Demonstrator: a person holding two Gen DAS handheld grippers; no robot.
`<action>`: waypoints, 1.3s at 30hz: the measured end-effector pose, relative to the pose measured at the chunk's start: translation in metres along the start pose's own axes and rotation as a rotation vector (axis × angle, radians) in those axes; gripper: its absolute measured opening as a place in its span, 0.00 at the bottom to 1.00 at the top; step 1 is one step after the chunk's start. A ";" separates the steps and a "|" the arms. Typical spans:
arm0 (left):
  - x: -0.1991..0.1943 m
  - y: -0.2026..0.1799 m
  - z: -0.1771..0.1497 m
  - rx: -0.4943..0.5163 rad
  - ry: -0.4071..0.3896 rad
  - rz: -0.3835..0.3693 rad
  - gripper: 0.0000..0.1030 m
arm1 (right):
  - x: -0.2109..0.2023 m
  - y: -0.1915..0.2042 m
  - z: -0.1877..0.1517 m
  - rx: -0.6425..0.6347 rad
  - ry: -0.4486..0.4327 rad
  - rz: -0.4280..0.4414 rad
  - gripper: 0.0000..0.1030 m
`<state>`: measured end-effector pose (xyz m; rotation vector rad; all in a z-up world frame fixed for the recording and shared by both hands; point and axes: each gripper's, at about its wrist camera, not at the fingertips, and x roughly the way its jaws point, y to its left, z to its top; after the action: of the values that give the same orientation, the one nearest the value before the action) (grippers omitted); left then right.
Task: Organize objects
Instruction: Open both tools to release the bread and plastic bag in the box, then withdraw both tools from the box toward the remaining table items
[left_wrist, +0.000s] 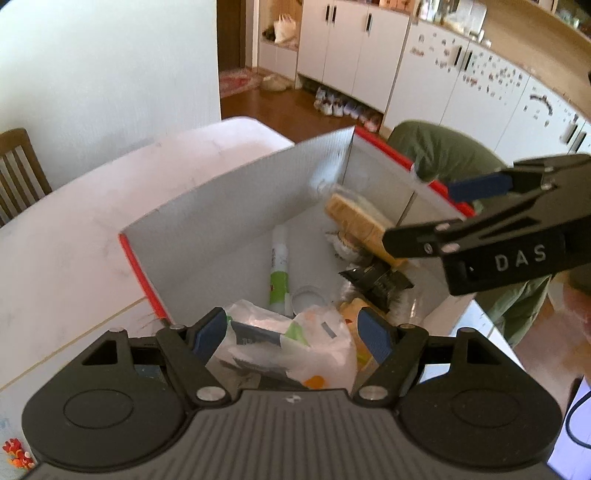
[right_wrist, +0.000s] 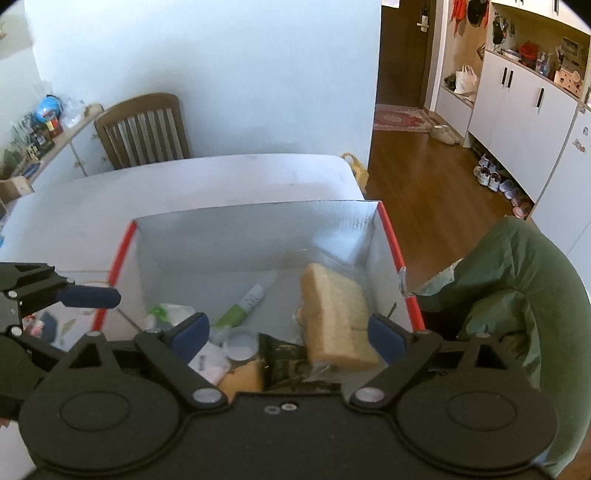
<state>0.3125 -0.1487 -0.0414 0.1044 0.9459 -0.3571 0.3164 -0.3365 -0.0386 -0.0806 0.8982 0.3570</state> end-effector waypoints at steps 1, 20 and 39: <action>-0.004 0.000 0.000 -0.002 -0.012 -0.002 0.75 | -0.005 0.002 -0.001 0.000 -0.005 0.002 0.90; -0.094 0.049 -0.052 -0.038 -0.162 -0.054 0.75 | -0.065 0.084 -0.038 -0.005 -0.123 0.065 0.99; -0.147 0.137 -0.147 -0.166 -0.165 -0.030 1.00 | -0.063 0.207 -0.070 -0.077 -0.108 0.149 0.99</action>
<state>0.1674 0.0528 -0.0175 -0.0900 0.8106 -0.3080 0.1581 -0.1749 -0.0165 -0.0649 0.7860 0.5298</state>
